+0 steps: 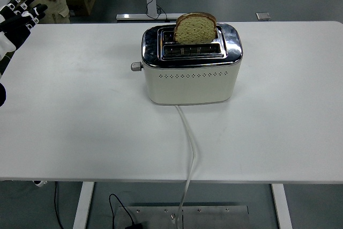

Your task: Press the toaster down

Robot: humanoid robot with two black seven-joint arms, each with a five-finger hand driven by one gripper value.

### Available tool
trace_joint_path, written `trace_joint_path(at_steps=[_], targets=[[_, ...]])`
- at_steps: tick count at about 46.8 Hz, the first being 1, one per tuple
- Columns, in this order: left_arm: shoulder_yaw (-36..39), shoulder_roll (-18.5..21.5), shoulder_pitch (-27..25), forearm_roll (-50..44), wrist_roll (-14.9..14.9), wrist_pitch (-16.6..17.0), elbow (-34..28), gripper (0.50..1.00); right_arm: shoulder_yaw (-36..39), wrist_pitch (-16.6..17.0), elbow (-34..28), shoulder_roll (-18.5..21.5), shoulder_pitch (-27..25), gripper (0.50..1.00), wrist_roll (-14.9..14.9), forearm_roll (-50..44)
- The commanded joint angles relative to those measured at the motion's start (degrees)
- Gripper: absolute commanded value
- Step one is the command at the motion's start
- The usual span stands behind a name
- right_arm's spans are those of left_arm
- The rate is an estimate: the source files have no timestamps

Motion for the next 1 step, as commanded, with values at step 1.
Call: trace_joint_path(at_steps=[1], targets=[[-0.02, -0.02, 0.29, 0.00, -0.08, -0.01, 0.01, 1.000, -0.03, 0.01, 0.00, 0.00, -0.05, 0.998, 0.12, -0.04]])
